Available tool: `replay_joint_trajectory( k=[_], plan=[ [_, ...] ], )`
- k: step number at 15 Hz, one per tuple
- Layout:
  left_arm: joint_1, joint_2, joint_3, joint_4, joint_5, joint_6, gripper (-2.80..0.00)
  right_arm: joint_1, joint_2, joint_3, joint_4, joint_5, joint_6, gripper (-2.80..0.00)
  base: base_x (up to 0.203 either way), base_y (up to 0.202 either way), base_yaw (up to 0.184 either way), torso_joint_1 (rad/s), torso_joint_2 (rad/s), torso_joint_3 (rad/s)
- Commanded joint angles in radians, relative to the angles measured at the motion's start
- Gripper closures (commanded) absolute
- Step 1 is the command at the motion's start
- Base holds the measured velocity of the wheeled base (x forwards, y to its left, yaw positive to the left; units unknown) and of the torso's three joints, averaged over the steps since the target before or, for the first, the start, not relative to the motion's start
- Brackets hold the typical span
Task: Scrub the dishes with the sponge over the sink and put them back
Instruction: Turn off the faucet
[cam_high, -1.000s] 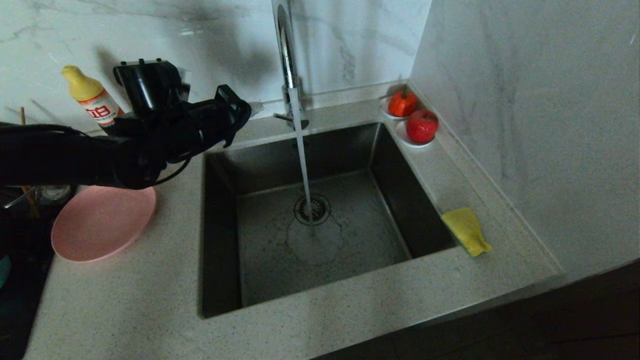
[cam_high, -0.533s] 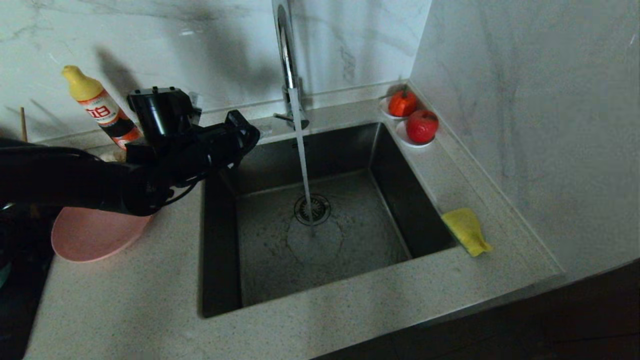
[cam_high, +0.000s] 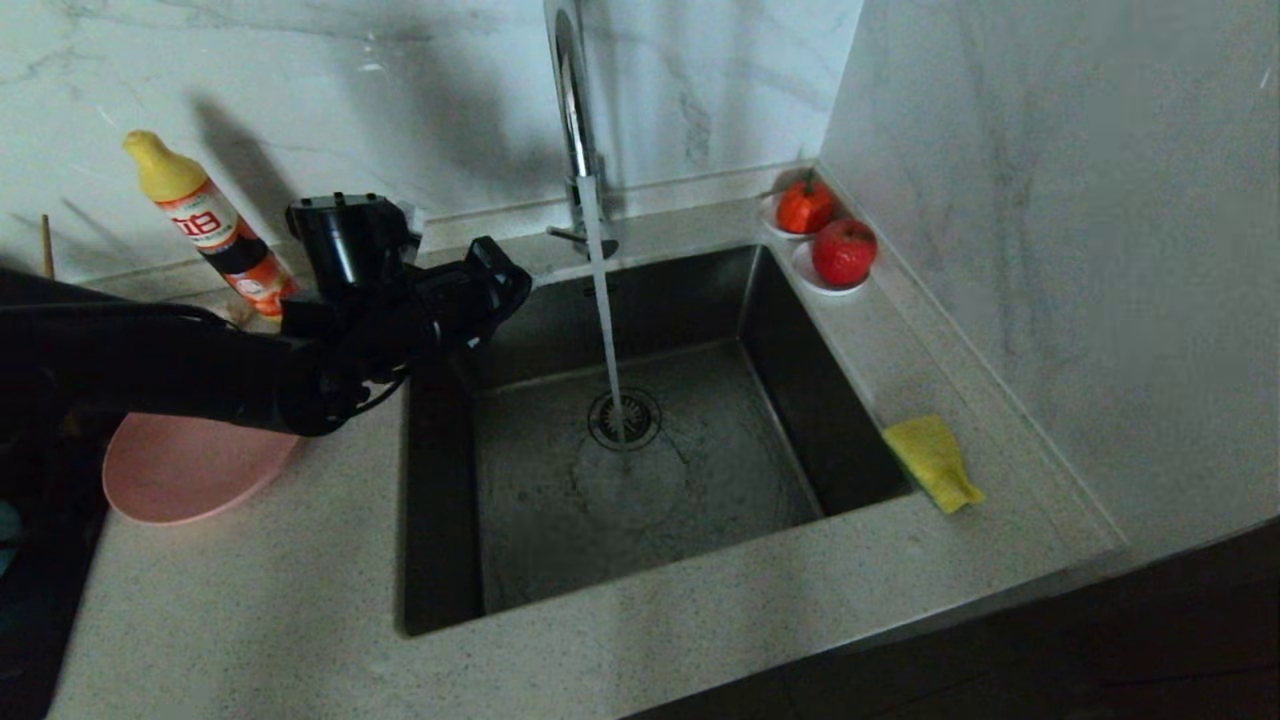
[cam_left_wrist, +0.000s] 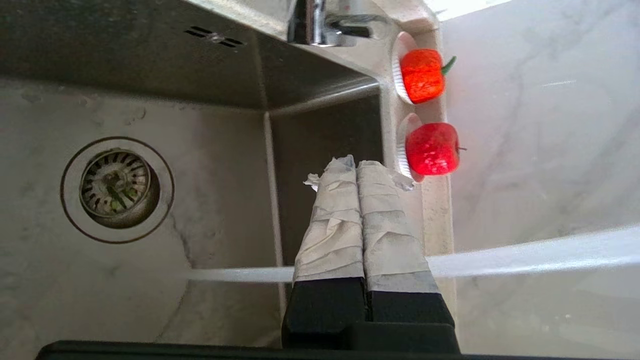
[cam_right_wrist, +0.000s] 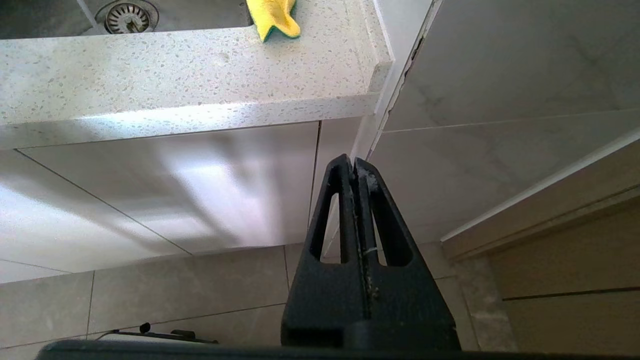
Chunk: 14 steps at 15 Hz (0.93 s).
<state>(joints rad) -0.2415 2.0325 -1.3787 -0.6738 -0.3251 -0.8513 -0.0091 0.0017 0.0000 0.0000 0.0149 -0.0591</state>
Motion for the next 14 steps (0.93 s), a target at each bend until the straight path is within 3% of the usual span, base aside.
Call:
replay_joint_trajectory(
  k=[1, 14],
  plan=[
    [-0.001, 0.041, -0.048, -0.002, 0.000, -0.005, 0.00, 0.000, 0.001, 0.000, 0.000, 0.000, -0.002, 0.00, 0.000, 0.000, 0.000, 0.000, 0.00, 0.000],
    [0.001, 0.163, -0.281, 0.001, 0.006, -0.011, 0.00, 0.000, 0.001, 0.000, 0.000, 0.000, -0.002, 0.00, 0.000, 0.000, 0.000, 0.000, 0.00, 0.000]
  ],
)
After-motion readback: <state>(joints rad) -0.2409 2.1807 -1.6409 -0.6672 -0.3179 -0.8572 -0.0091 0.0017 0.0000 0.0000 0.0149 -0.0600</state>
